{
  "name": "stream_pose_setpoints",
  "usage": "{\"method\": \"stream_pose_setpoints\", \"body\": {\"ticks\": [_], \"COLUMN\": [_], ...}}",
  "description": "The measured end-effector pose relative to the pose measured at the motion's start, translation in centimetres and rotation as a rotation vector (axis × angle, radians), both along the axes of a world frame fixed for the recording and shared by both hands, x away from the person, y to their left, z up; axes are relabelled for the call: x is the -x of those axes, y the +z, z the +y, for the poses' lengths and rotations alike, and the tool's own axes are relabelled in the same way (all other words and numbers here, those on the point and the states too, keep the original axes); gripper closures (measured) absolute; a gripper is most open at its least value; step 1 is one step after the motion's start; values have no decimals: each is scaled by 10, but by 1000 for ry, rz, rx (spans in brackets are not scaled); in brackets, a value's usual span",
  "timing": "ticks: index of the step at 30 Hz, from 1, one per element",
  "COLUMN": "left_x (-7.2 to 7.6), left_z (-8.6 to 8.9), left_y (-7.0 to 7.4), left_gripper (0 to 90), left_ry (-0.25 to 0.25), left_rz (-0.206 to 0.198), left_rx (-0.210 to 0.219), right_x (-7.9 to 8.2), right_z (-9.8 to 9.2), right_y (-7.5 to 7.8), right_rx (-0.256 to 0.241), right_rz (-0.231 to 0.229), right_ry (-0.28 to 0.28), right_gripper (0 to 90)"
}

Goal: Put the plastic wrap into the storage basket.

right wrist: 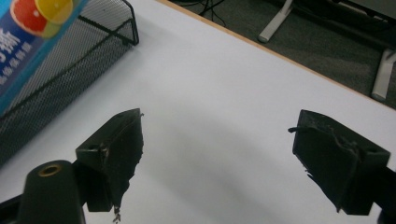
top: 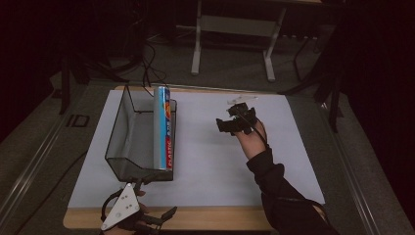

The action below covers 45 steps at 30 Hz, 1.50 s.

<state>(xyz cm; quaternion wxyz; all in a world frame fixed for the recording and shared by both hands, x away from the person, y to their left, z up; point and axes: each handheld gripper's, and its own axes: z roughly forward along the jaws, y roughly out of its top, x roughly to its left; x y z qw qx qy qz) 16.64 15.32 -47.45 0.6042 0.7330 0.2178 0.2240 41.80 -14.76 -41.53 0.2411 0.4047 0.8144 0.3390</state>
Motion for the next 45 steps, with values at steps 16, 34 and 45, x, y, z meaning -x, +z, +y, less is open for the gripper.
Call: {"method": "stream_pose_setpoints", "body": {"ticks": [16,34,45], "left_x": [-1,-1,0], "left_z": [0,-1,-2], "left_y": [0,-1,-1], "left_gripper": [13,13,13], "left_ry": [3,-2,-4], "left_rz": [1,2,3], "left_rx": [-2,-9,-13], "right_x": [26,46,56], "right_z": [-34,-60,-63], "right_y": [-22,-59,-75], "right_rx": [-19,-43,-28], "right_rz": [9,50,56], "right_ry": [9,-2,16], "right_gripper": [159,158,159]}}
